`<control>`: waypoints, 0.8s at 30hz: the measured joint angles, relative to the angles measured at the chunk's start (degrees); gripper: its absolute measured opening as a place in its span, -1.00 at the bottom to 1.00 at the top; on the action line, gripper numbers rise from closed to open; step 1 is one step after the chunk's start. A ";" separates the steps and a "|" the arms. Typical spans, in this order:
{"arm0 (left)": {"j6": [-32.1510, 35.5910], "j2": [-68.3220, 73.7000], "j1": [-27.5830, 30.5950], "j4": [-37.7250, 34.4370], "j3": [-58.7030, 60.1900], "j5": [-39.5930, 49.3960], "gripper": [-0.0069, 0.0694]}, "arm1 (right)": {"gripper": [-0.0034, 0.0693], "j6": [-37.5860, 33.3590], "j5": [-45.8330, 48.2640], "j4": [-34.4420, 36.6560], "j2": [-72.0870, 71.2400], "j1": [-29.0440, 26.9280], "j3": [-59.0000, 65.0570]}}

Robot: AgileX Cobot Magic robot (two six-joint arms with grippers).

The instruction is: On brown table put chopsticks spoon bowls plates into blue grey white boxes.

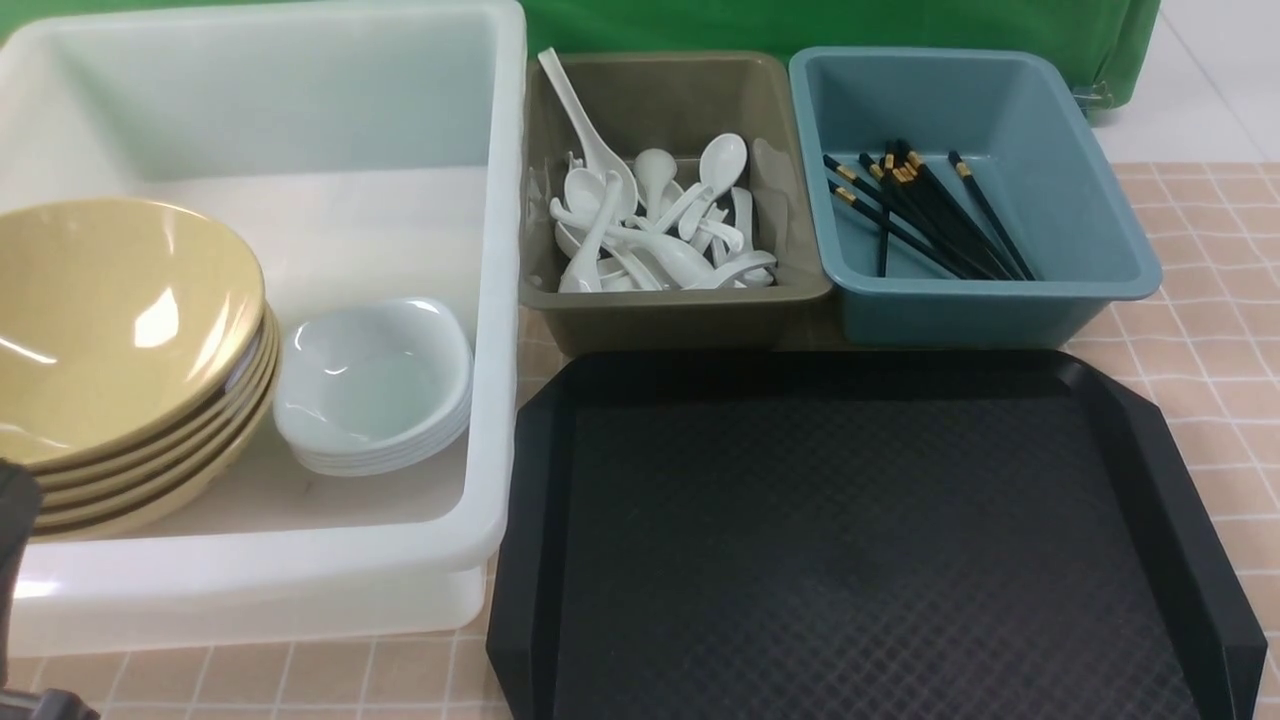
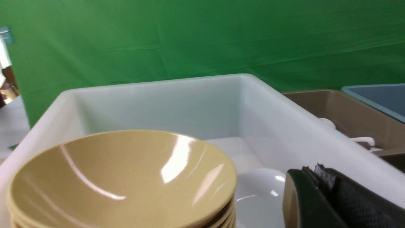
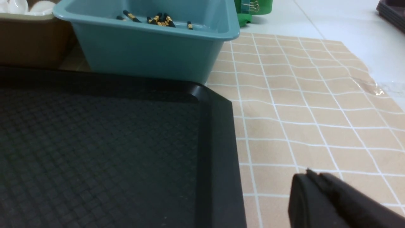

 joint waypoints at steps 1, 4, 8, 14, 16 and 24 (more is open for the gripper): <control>0.00 -0.27 0.27 -0.09 0.00 0.02 -0.81 | -0.72 0.00 0.00 0.00 0.00 0.00 0.00; -2.96 -3.99 3.87 -0.80 7.06 0.10 -0.81 | -0.71 0.00 0.17 0.00 0.00 0.00 0.00; -9.08 -4.46 4.62 -0.34 9.34 10.13 -0.81 | -0.70 0.00 0.17 0.08 -0.05 0.00 0.00; -11.53 -4.57 2.18 -0.15 9.29 11.72 -0.81 | -0.69 -0.05 0.17 0.08 -0.05 0.00 -0.05; -11.52 -4.57 1.66 -0.15 9.29 11.83 -0.81 | -0.69 -0.05 0.22 0.08 -0.05 0.00 -0.05; -11.66 -4.57 1.54 -0.15 9.29 11.83 -0.81 | -0.67 -0.05 0.33 0.08 -0.05 0.00 -0.05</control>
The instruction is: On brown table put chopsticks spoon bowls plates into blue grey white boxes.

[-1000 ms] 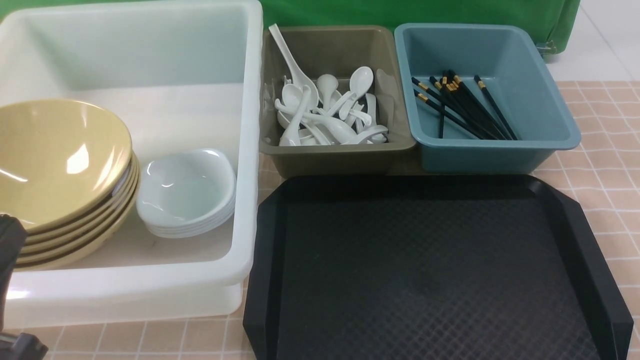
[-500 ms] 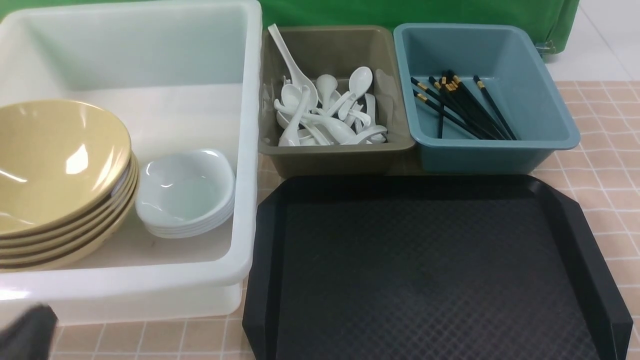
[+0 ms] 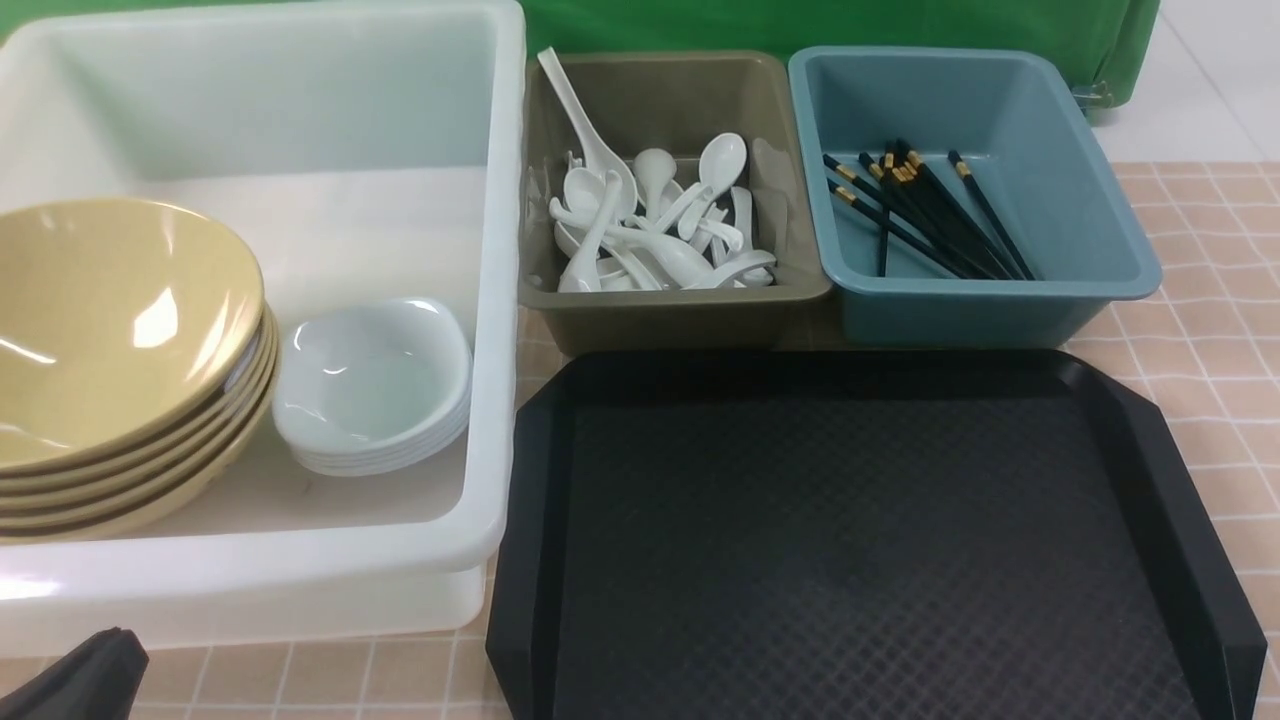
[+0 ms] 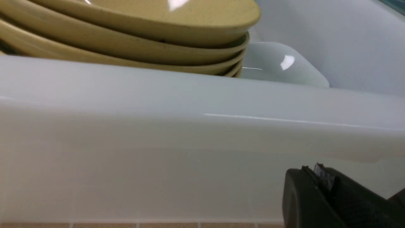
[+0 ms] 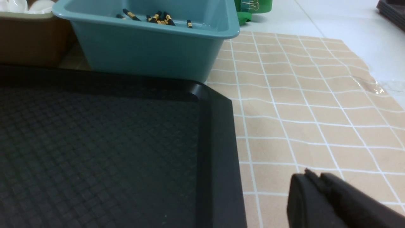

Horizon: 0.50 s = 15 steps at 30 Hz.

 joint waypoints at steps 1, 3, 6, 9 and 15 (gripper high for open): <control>0.02 0.00 0.00 0.00 0.00 0.00 -0.81 | -0.67 0.00 0.00 0.00 0.00 0.00 0.00; -0.05 0.00 0.00 0.00 0.00 0.00 -0.81 | -0.66 0.00 0.00 0.00 0.00 0.00 0.00; -0.05 0.00 0.00 0.00 0.00 0.00 -0.81 | -0.65 0.00 0.00 0.00 0.00 0.00 0.00; -0.05 0.00 0.00 0.00 -0.04 0.00 -0.81 | -0.64 0.00 0.00 0.00 0.00 0.00 0.00; -0.05 0.00 0.00 0.00 -0.04 0.06 -0.81 | -0.63 0.00 0.00 0.00 0.00 0.00 0.00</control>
